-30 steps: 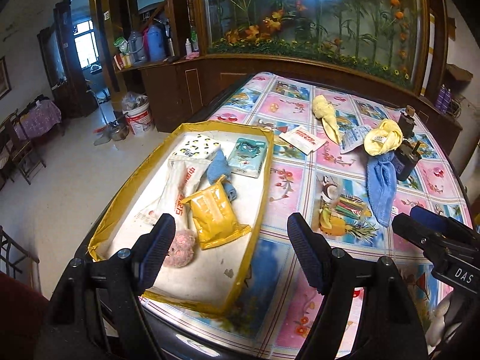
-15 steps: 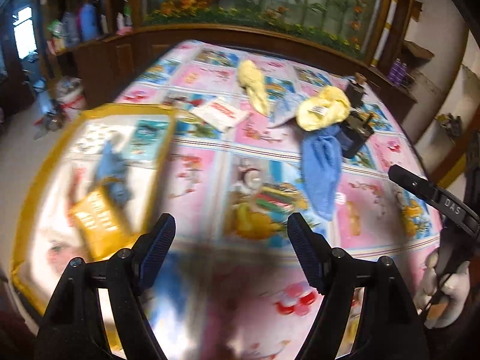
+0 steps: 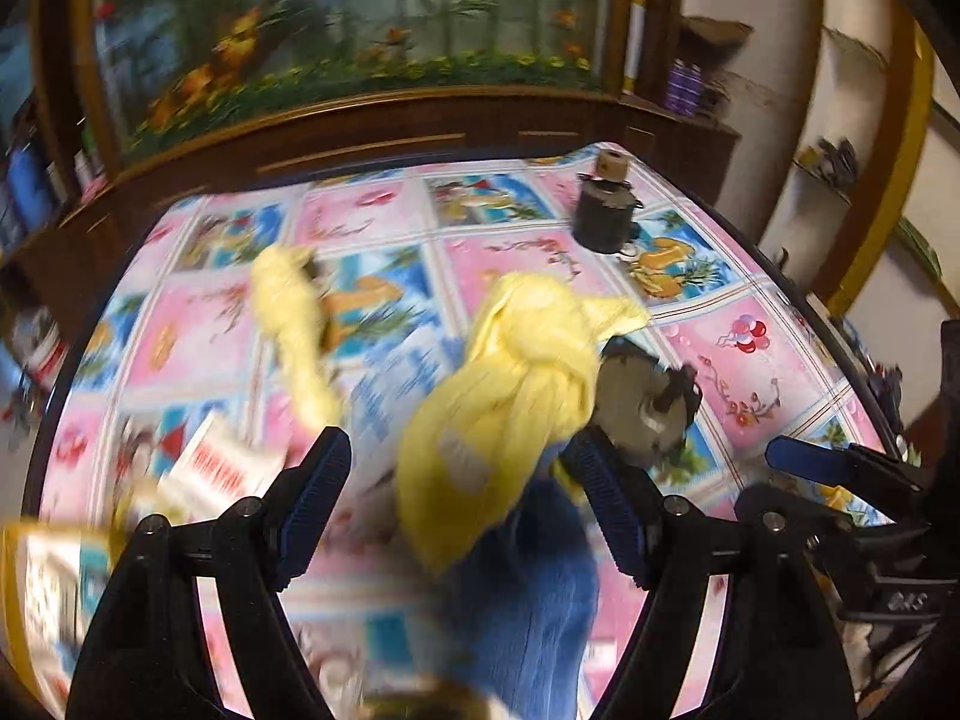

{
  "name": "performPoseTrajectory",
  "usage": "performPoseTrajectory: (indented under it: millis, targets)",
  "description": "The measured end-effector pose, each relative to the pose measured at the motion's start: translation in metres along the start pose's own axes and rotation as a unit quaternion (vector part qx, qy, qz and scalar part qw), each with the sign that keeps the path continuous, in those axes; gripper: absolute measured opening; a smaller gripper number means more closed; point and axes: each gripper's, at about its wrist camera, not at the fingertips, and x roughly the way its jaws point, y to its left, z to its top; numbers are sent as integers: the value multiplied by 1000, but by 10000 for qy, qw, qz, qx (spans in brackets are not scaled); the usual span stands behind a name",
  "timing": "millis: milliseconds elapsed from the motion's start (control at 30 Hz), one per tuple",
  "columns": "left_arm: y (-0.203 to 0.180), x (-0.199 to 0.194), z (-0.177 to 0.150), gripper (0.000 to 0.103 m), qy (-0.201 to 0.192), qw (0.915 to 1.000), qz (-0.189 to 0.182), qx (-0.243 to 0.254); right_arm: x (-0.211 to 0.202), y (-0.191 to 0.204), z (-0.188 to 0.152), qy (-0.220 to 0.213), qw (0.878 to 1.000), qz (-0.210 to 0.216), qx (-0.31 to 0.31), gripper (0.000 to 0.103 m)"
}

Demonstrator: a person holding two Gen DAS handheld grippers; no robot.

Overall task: Organize soft objects
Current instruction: 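Grasp the yellow towel with the left tool while the right tool grasps the blue towel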

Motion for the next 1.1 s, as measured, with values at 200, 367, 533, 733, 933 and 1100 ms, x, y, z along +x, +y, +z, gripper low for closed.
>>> performPoseTrajectory:
  millis: [200,367,533,733,933,1100]
  targets:
    - [-21,34,15,75,163,9979,-153,610,5,-15,6,-61,9999,-15,134,73]
    - [-19,30,18,32,254,9967,-612,464,11,-18,3,7,9998,7,197,73]
    - [-19,21,15,18,183,9969,-689,325,10,-14,1,-25,9999,17,118,73]
    - [2,-14,5,16,-158,9954,-938,-103,10,-4,3,-37,10000,-71,-18,73]
    - [19,-61,-13,16,-523,9936,-949,-322,1,8,11,-15,9993,-153,-352,73]
    - [34,-95,-44,16,-646,9939,-758,-466,-5,20,9,141,9968,-203,-759,73]
